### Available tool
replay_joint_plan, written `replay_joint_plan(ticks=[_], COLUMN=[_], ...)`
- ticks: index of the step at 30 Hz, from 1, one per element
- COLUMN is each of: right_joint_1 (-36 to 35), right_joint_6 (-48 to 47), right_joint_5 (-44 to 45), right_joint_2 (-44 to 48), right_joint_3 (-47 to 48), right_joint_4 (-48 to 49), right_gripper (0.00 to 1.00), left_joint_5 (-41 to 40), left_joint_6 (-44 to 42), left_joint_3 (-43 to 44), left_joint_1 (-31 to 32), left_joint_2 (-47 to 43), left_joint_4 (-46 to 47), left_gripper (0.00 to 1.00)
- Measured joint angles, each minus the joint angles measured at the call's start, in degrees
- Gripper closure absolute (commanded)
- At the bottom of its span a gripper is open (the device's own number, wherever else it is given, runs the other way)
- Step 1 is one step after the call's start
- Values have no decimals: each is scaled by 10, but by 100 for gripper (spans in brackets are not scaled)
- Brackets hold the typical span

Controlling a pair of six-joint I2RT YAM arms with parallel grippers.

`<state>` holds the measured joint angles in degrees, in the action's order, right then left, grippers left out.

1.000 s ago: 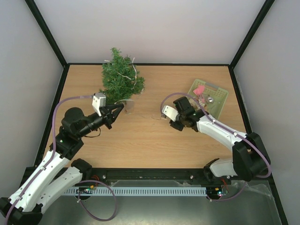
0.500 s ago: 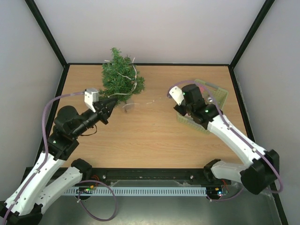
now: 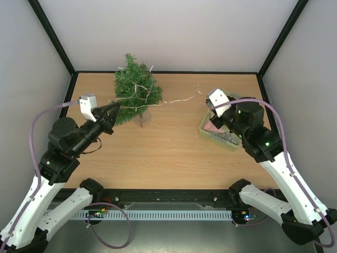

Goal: Decorate the small christmas tree
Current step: Wrap the decoration item around the Christmas tree.

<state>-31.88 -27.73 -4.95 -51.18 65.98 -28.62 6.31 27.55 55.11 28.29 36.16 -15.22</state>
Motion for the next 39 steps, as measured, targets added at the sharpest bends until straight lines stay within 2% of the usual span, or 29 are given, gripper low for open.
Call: replay_joint_plan(ticks=[6, 13, 15, 17, 20, 22, 24, 27, 33, 39], right_joint_1=[0, 0, 0, 0, 0, 0, 0, -5, -27, -52], right_joint_6=[19, 114, 146, 178, 220, 245, 271, 300, 318, 322], right_joint_5=[-137, -306, -336, -357, -381, -394, -409, -424, -430, -431], right_joint_2=[27, 48, 44, 35, 16, -1, -16, -34, -60, -74], right_joint_3=[5, 14, 13, 9, -1, -5, -5, -5, 14, 47], right_joint_4=[26, 161, 199, 231, 266, 283, 300, 321, 332, 332], right_gripper=[98, 98, 98, 98, 98, 98, 98, 98, 98, 98], left_joint_5=[-54, -104, -115, -120, -123, -120, -110, -85, 26, 163], left_joint_6=[12, 2, -3, -9, -14, -23, -32, -54, -127, -199], left_joint_3=[35, 42, 42, 42, 41, 41, 41, 41, 40, -21], left_joint_1=[0, -1, -1, -1, -1, -1, -1, -1, -1, -1], left_joint_2=[9, 19, 23, 27, 28, 27, 24, 17, 0, -7], left_joint_4=[-59, -105, -114, -122, -132, -138, -143, -149, -120, -8], left_gripper=[98, 97, 90, 78, 68, 55, 41, 32, 30, 33])
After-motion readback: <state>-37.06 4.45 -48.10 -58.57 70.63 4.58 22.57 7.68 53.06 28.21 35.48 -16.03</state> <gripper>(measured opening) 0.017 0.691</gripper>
